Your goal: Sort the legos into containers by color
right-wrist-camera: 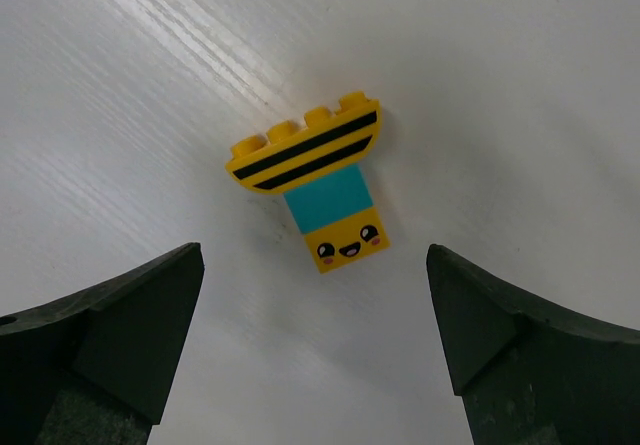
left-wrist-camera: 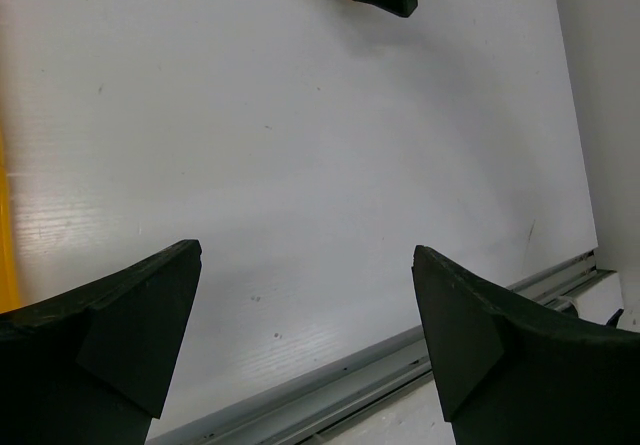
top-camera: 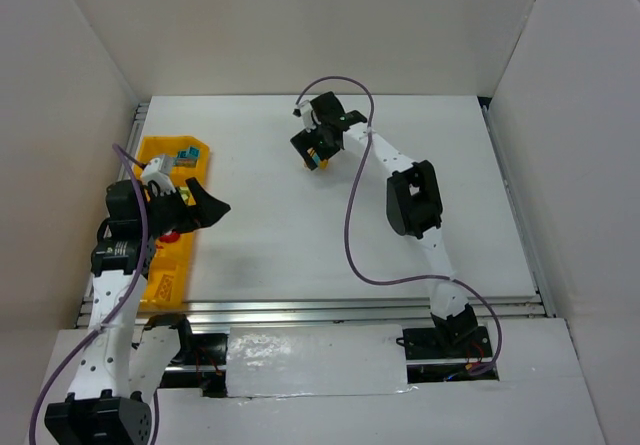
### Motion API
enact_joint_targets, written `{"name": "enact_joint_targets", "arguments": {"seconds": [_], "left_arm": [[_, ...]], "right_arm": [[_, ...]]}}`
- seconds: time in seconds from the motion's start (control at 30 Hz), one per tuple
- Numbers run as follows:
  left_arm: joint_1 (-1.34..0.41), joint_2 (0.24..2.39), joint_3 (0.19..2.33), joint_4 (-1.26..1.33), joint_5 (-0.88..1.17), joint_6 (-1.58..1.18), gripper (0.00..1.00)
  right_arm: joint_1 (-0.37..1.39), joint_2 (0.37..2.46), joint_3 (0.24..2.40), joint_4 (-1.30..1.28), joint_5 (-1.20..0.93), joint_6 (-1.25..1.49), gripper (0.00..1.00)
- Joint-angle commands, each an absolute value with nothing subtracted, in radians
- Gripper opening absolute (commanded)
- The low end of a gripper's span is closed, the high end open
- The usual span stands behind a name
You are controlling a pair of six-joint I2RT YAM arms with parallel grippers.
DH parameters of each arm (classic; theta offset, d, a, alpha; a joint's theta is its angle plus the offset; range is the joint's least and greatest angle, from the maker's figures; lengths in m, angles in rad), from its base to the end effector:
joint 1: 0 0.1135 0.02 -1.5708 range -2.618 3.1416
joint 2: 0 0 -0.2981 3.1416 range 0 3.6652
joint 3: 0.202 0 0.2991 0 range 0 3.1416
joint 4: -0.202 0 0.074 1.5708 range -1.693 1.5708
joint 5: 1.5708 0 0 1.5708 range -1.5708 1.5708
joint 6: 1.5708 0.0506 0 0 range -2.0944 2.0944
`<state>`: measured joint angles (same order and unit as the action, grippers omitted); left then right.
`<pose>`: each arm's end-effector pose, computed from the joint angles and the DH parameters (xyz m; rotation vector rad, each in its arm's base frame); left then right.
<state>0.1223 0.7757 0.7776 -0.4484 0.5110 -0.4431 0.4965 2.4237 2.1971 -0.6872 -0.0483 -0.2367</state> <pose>0.2081 0.0006 0.3318 -0.2421 2.0142 -0.7176 0.5436 0.2973 0.2036 -0.9120 2.3181 0.1696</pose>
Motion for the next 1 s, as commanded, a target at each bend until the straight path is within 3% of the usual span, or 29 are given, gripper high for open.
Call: {"name": "enact_joint_targets", "arguments": {"seconds": [0.0,0.53,0.7,0.73,0.8,0.9,0.97], "left_arm": [[0.118,0.779,0.775,-0.405,0.563,-0.414,0.99],[0.107,0.813,0.778,-0.393,0.612,-0.416,1.0],[0.1,0.819,0.778,-0.391,0.614,-0.417,0.99],[0.098,0.825,0.779,-0.391,0.614,-0.417,0.99],[0.1,0.833,0.782,-0.39,0.62,-0.416,1.0],[0.1,0.854,0.788,-0.394,0.629,-0.411,1.0],[0.098,0.867,0.79,-0.396,0.63,-0.41,0.99]], "right_arm": [[0.477,2.476,2.327,-0.799,-0.104,-0.32,1.0],[0.489,2.548,2.381,-0.839,-0.106,-0.636,0.96],[0.483,2.542,2.346,-0.802,-0.118,-0.716,0.81],[0.483,2.54,2.342,-0.798,-0.147,-0.725,0.57],[0.485,2.525,2.323,-0.746,-0.167,-0.727,0.4],[0.492,2.525,2.301,-0.69,-0.181,-0.73,0.42],[0.494,2.537,2.316,-0.681,-0.17,-0.727,0.49]]}}
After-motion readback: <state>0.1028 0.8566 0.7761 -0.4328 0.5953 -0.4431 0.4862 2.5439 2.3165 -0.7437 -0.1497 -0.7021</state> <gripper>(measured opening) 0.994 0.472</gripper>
